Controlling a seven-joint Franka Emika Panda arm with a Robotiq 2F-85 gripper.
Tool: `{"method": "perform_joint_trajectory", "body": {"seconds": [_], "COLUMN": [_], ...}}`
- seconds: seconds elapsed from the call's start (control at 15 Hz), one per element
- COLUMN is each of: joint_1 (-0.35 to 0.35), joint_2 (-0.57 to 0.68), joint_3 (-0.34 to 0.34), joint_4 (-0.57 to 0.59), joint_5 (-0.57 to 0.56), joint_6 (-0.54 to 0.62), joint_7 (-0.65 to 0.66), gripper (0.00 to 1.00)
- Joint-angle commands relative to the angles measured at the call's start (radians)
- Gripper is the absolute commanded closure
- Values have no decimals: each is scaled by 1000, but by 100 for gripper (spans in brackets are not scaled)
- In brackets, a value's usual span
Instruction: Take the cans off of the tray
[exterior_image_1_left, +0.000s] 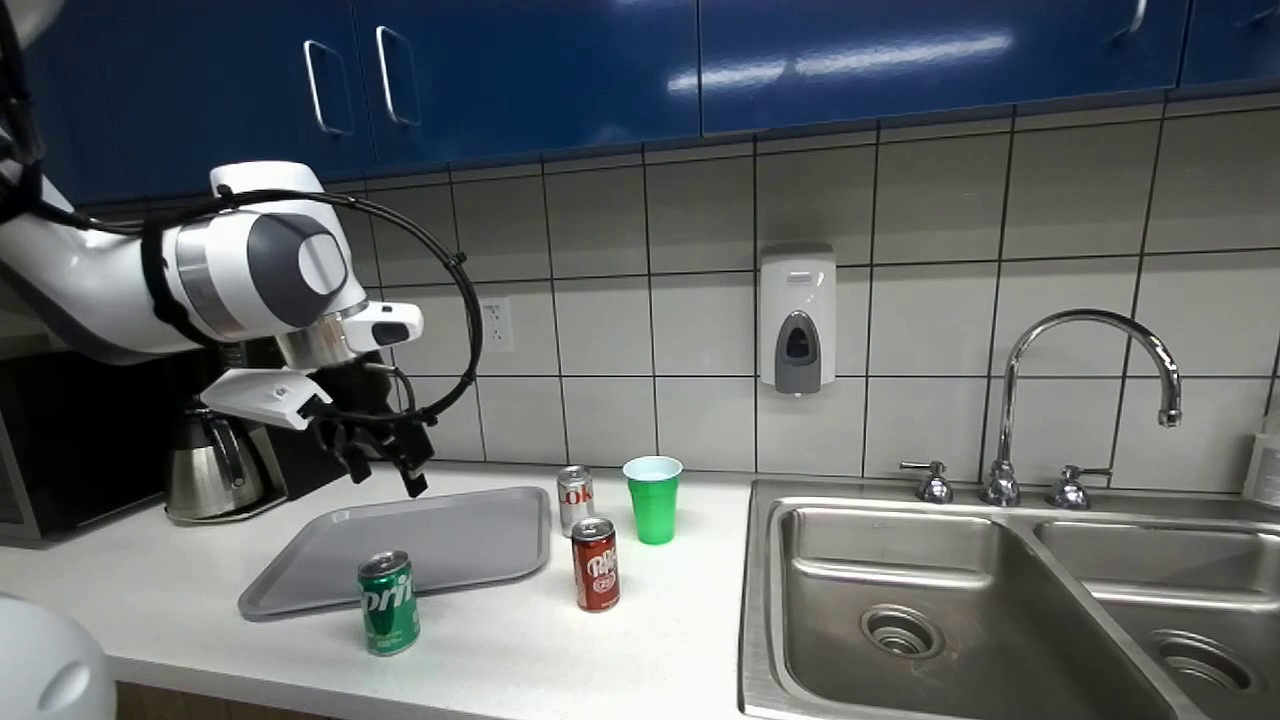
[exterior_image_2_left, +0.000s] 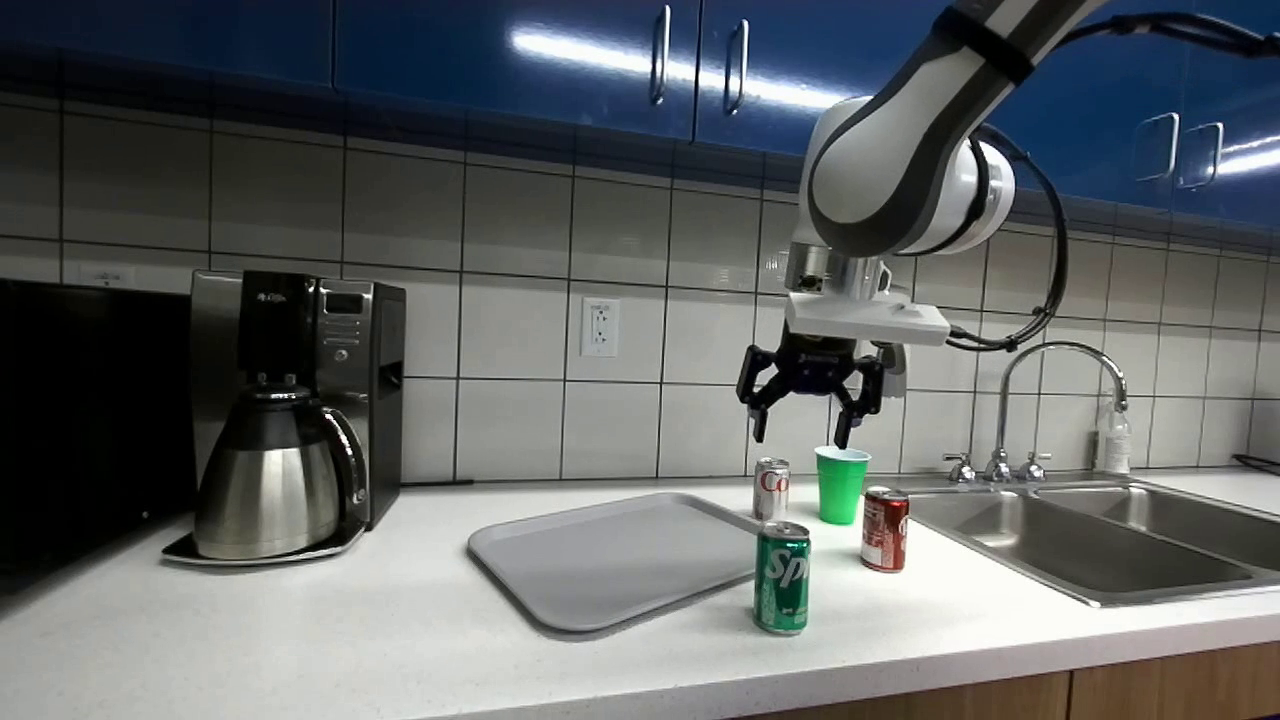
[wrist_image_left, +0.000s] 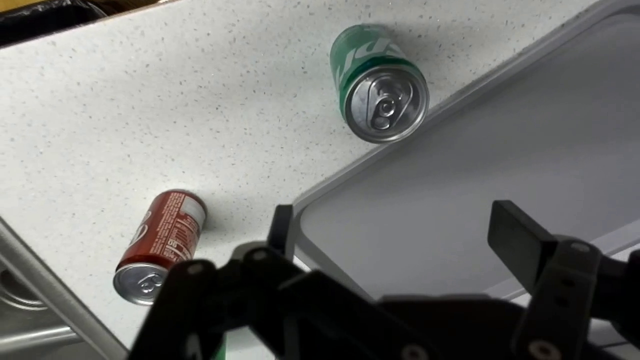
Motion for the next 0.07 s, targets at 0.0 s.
{"method": "perform_joint_trajectory", "body": {"seconds": [0.0], "joint_1": [-28], "joint_2": [-6], "joint_3": [29], "joint_4": [-2], "joint_5": [18], "joint_6": [-2], "joint_7": [-14], "gripper": [0]}}
